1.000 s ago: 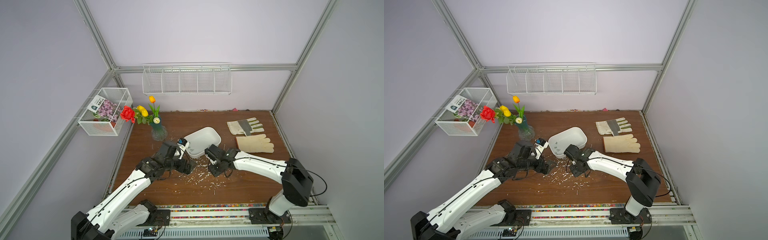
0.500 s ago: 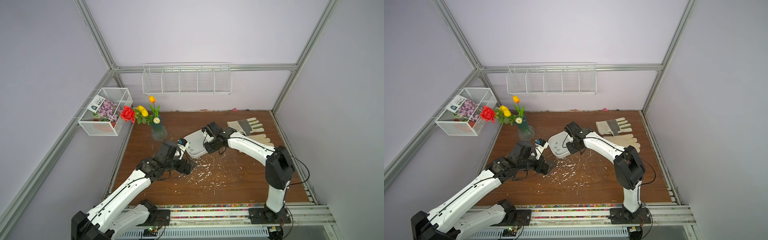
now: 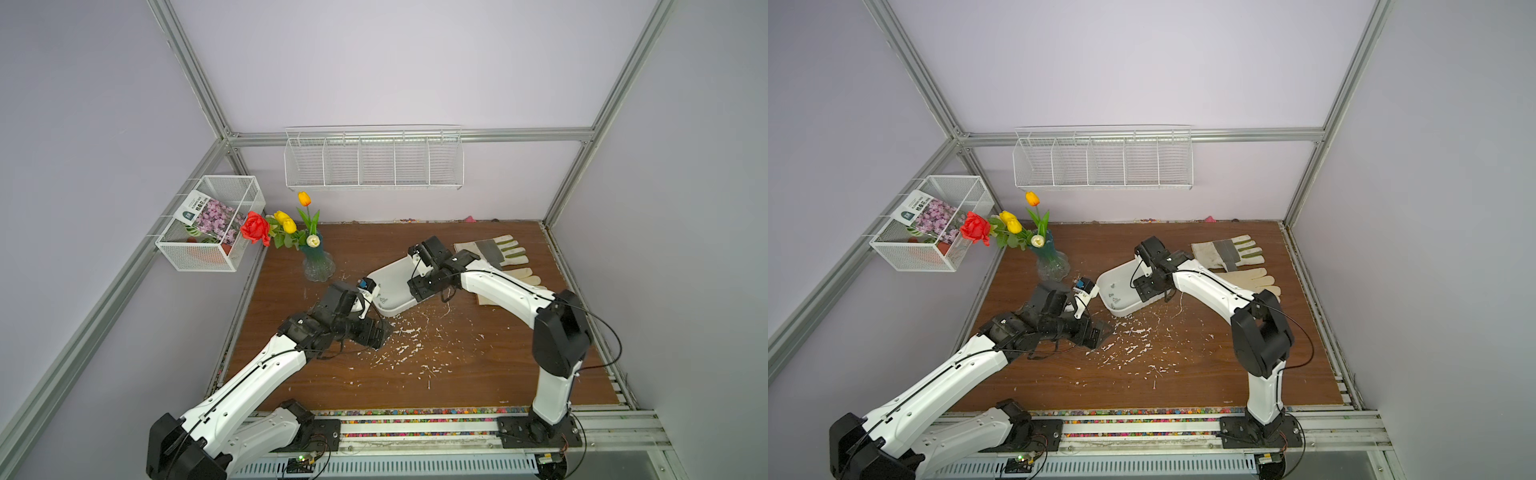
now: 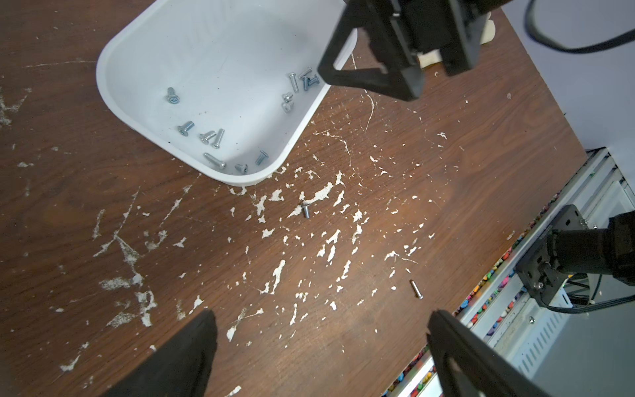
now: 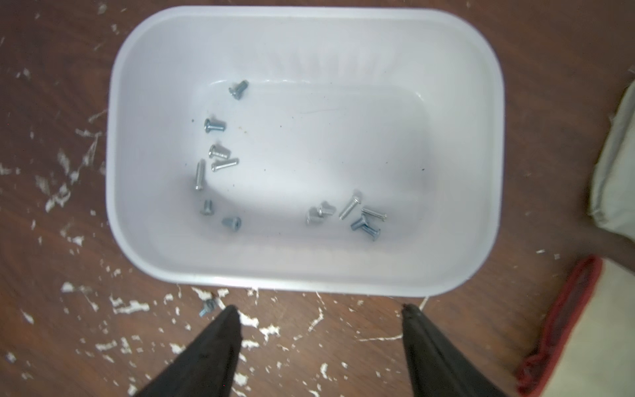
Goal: Put the screws on the desktop into the storage box
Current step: Place the screw in the storage box, then pick up the screw from the center of the board.
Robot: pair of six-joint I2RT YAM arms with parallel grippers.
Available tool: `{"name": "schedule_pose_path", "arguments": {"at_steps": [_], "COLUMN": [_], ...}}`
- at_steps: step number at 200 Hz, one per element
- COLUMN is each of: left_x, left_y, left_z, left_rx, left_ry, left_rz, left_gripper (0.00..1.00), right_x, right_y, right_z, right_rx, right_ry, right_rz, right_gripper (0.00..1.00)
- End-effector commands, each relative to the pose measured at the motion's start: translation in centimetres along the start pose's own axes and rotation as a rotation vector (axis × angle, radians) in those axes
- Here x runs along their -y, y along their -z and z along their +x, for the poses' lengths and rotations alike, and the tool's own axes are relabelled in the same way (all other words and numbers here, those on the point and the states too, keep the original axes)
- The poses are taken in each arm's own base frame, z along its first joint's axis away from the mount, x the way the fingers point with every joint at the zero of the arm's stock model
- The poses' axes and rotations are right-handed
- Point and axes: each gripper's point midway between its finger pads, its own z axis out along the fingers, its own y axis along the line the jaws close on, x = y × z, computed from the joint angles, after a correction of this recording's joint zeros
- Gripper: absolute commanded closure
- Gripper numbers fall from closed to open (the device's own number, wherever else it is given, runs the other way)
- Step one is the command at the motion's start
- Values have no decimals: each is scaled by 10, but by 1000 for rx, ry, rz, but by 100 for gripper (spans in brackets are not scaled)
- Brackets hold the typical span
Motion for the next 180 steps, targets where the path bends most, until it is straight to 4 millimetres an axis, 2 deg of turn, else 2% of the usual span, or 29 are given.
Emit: {"name": "schedule_pose_path", "arguments": {"at_steps": [1, 6, 35, 88, 113, 141, 160, 180], "left_x": [-3, -3, 0, -3, -4, -1, -1, -7], "left_y": [-5, -6, -13, -29, -47, -72, -87, -101], "left_z": [2, 2, 4, 3, 10, 17, 18, 24], "left_rx": [-10, -16, -52, -108, -168, -263, -275, -309], "left_ry": [-1, -2, -12, 8, -17, 5, 14, 25], "left_rz": [-3, -2, 19, -11, -60, -79, -81, -106], "left_gripper": [1, 1, 2, 4, 5, 11, 17, 29], "right_x": [1, -1, -7, -36, -43, -53, -55, -56], "right_y": [36, 40, 63, 109, 131, 156, 162, 166], "right_z": [-2, 2, 28, 70, 82, 93, 101, 101], "right_rx": [83, 86, 90, 183, 224, 264, 268, 281], "right_ry": [-11, -15, -24, 17, 20, 27, 33, 36], "right_rz": [-40, -50, -107, -308, -363, -434, -453, -459], "right_gripper": [3, 1, 1, 1, 2, 2, 2, 2]}}
